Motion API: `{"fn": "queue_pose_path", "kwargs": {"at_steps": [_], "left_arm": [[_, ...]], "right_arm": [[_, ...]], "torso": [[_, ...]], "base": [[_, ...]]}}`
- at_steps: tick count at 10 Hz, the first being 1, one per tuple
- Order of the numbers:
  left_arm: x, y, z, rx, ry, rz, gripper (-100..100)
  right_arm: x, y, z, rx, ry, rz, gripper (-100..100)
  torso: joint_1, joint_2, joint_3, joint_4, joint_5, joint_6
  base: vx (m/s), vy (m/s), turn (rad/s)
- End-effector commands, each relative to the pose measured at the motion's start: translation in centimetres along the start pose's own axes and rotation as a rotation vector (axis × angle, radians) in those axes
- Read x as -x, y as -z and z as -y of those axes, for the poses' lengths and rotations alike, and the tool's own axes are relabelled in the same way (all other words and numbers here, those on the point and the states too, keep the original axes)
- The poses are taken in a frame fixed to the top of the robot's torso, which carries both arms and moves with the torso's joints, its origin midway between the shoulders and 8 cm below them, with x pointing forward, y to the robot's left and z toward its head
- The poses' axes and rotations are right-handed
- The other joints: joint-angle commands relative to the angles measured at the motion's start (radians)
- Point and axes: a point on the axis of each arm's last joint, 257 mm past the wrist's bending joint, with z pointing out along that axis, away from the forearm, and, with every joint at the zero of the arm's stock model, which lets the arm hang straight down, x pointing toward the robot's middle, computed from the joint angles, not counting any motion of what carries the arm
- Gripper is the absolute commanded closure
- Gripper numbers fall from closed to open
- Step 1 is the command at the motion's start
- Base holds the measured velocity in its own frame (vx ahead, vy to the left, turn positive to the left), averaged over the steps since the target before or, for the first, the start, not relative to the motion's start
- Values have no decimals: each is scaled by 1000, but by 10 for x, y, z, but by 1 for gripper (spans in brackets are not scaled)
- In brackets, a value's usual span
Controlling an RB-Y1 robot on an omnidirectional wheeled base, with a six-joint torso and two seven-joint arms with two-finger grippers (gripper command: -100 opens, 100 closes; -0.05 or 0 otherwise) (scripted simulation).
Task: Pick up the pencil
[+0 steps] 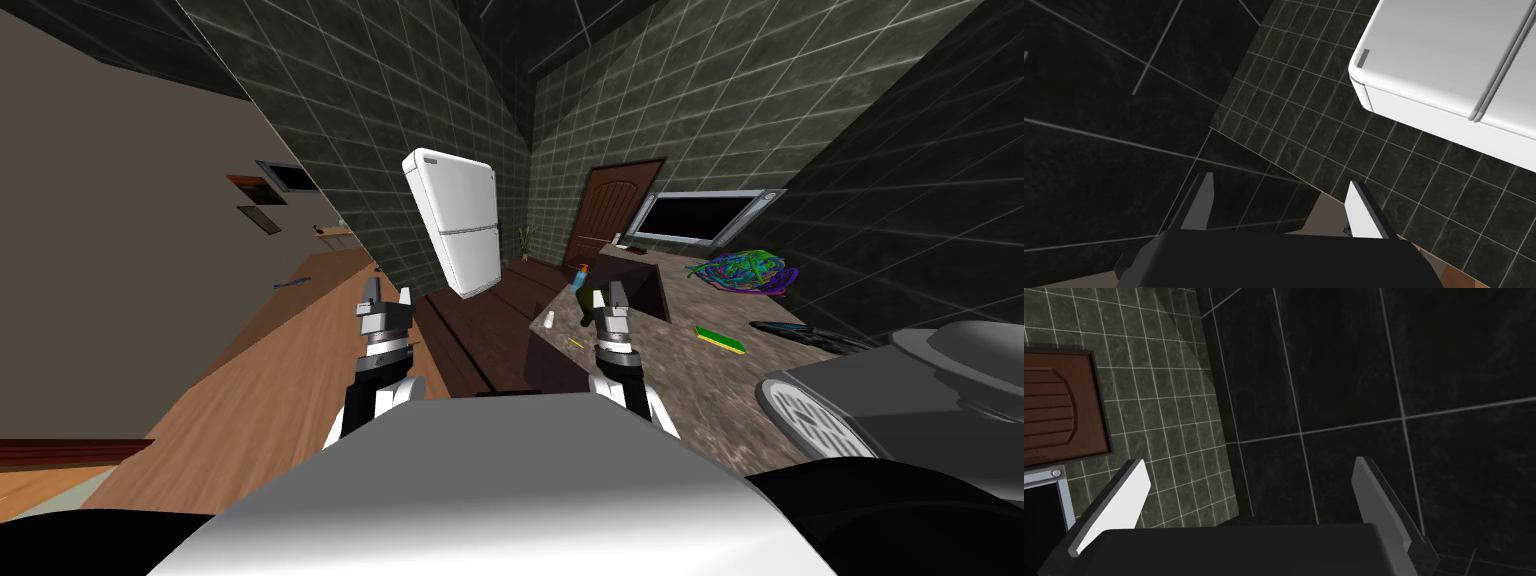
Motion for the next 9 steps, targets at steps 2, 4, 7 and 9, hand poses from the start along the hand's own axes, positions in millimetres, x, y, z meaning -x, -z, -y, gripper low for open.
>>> {"fn": "queue_pose_path", "kwargs": {"at_steps": [2, 4, 7, 9], "left_arm": [[0, 0, 0, 0, 0, 0, 0], [0, 0, 0, 0, 0, 0, 0], [0, 0, 0, 0, 0, 0, 0], [0, 0, 0, 0, 0, 0, 0]], "right_arm": [[-4, 5, 8, -12, 35, -53, -100], [-9, 12, 19, -30, 80, -116, -100], [-12, 22, 34, -54, 139, -195, -100], [-12, 35, 51, -82, 203, -270, -100]], "torso": [[0, 0, 0, 0, 0, 0], [2, 0, 0, 0, 0, 0], [4, 0, 0, 0, 1, 0], [2, 0, 0, 0, 0, 0]], "base": [[1, 15, -1], [-4, 38, -10], [-4, 59, -17], [-7, 41, -30]]}}
